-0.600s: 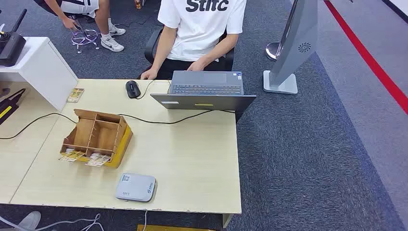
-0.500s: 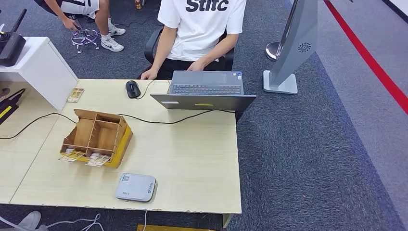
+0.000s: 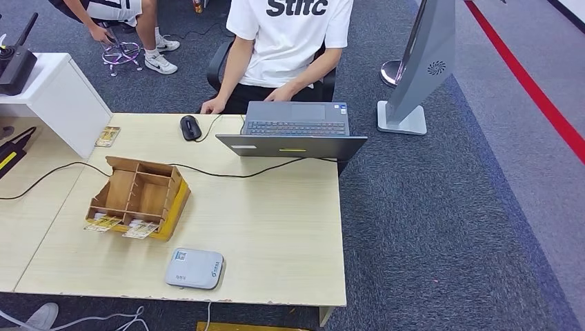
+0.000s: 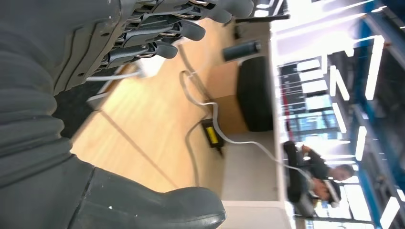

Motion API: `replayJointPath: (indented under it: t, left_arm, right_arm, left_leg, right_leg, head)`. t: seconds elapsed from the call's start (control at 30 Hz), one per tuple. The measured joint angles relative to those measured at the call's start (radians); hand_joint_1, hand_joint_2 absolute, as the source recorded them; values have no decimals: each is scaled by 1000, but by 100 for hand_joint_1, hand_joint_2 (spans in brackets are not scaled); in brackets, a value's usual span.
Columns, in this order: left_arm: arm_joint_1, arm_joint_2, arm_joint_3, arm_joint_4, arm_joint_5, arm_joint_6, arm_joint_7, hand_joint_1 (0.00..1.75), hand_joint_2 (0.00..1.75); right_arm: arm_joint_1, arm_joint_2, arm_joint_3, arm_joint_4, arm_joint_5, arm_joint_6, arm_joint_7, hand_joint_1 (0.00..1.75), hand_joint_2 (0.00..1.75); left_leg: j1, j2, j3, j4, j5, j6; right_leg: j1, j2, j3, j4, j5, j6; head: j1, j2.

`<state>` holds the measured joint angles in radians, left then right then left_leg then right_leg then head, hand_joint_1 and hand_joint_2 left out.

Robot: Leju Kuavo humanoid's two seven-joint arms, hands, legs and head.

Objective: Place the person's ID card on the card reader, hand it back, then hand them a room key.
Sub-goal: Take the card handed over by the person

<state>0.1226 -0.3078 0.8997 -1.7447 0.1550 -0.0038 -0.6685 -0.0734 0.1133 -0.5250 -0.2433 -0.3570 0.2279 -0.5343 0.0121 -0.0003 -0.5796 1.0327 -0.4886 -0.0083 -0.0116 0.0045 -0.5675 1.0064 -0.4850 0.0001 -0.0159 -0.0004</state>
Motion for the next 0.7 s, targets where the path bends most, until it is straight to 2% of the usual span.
replayJointPath:
  t: [0.37, 0.53, 0.7]
  left_arm:
    - [37, -10, -160, -266, -250, 57, -6, 0, 175]
    - [21, 7, -221, -285, -412, 67, 38, 0, 175]
    - [-18, 44, -272, -265, -559, 87, 93, 0, 175]
  right_arm:
    - [-25, 13, -40, 2, 30, 10, -3, 0, 175]
    - [-40, 17, -43, 2, 52, 11, 1, 0, 175]
    - [-55, 21, -43, 4, 75, 10, 11, 0, 175]
  left_leg:
    - [0, 0, 0, 0, 0, 0]
    - [0, 0, 0, 0, 0, 0]
    - [0, 0, 0, 0, 0, 0]
  right_leg:
    - [0, 0, 0, 0, 0, 0]
    - [0, 0, 0, 0, 0, 0]
    - [0, 0, 0, 0, 0, 0]
  head:
    - [0, 0]
    - [0, 0]
    - [0, 0]
